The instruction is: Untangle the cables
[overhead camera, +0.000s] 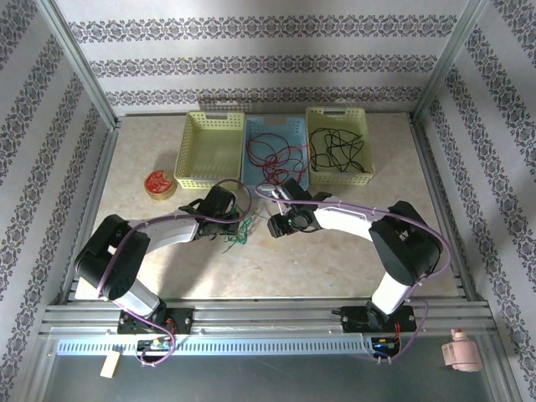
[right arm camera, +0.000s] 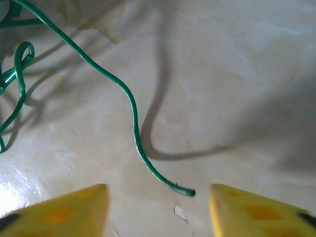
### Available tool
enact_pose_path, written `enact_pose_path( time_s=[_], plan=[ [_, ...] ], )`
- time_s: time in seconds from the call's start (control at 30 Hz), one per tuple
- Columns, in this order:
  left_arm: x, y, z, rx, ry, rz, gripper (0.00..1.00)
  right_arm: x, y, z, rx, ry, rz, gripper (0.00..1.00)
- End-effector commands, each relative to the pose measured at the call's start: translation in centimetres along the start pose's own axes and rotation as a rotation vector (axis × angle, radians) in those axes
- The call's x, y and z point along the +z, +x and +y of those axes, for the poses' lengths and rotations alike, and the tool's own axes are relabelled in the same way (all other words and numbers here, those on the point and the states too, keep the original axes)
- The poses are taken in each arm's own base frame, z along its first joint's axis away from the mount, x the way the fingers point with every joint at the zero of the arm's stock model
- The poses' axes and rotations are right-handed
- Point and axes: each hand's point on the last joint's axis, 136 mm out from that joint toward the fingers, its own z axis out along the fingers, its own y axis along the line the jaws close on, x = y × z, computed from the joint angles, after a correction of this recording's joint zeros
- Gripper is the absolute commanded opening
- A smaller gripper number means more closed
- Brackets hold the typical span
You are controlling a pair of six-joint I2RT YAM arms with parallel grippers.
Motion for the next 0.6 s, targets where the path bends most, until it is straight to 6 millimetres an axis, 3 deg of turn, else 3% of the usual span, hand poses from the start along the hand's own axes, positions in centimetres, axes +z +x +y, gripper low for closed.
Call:
enact_pose_path(
  time_s=[0.0, 0.13, 0.33, 0.43, 0.57],
  plan=[
    [0.5, 3.0, 2.3, 0.006, -0.092, 0.100, 0.00, 0.3, -1.2, -0.1, -0.014, 0.016, -0.017, 0.43],
    [0.3, 3.0, 2.6, 0.004, -0.105, 0.095, 0.00, 0.5, -2.2, -0.2, -0.002, 0.017, -0.038, 0.33],
    [0.2, 3.1, 2.8, -0.001, -0.115, 0.092, 0.00, 0.0, -2.0, -0.5, 0.035, 0.017, -0.042, 0.00],
    [0.1, 3.0, 2.9, -0.007, -0.121, 0.088, 0.00, -1.1, -1.8, -1.5, 0.073, 0.052, -0.073, 0.00],
    [0.1, 3.0, 3.2, -0.013, -0.138, 0.085, 0.00, -4.7, -2.3, -5.7, 0.183, 0.200, -0.184, 0.00]
  ],
)
